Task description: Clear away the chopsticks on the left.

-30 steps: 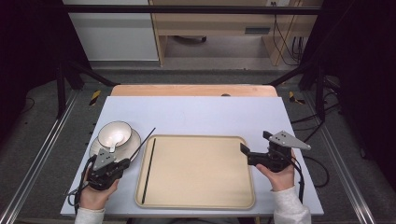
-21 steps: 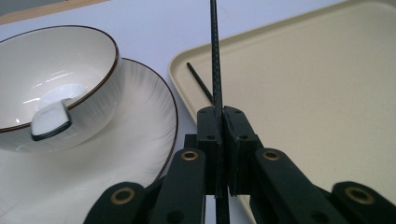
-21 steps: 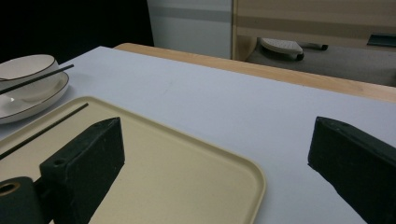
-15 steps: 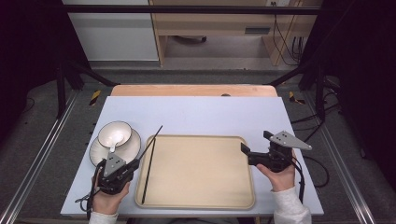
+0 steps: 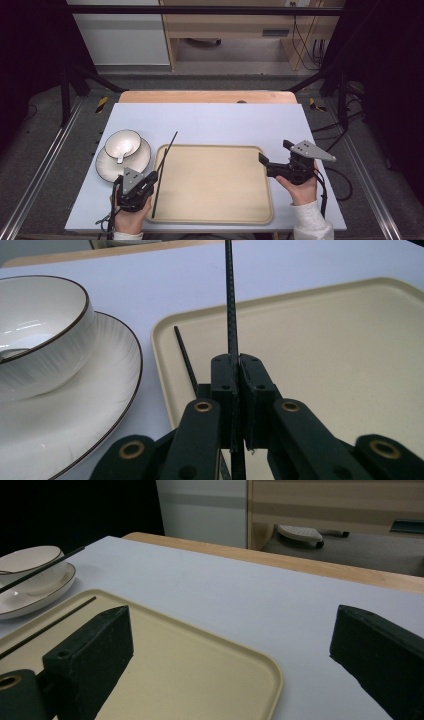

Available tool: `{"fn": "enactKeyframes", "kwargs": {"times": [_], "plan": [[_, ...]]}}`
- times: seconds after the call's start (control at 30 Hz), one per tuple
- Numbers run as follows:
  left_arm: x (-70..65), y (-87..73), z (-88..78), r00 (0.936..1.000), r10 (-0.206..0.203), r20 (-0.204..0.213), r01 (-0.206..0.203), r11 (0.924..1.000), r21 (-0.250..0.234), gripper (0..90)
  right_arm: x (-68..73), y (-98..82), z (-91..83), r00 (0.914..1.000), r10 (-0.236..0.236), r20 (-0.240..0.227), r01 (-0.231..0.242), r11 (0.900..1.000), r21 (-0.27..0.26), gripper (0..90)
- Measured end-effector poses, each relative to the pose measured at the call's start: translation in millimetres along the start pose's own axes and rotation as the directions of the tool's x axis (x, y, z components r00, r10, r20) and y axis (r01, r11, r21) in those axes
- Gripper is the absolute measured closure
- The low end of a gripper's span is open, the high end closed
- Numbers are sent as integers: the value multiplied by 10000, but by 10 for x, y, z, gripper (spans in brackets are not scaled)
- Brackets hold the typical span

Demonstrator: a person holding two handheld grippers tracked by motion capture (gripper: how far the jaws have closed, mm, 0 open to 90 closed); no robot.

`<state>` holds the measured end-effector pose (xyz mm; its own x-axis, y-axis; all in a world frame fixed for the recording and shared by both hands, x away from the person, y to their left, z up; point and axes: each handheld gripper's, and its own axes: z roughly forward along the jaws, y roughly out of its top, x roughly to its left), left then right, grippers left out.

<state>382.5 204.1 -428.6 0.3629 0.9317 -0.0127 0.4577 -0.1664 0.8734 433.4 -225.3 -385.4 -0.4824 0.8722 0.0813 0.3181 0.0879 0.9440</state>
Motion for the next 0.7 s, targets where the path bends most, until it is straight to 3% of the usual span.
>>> {"fn": "enactKeyframes", "kwargs": {"times": [0.43, 0.6, 0.7], "plan": [[-200, -106, -1, 9952, -903, -365, 880, 9943, -610, 856, -15, 7, -17, 10000, 85, -10, -85, 9999, -65, 39], [-220, -192, 5, 9886, -1458, -385, 1424, 9866, -795, 856, -5, 0, 0, 10000, 53, -38, -53, 10000, 5, 39], [-260, -247, 28, 9880, -1423, -606, 1369, 9870, -845, 856, 1, -1, 6, 10000, -8, -60, 8, 10000, 27, 39]]}}
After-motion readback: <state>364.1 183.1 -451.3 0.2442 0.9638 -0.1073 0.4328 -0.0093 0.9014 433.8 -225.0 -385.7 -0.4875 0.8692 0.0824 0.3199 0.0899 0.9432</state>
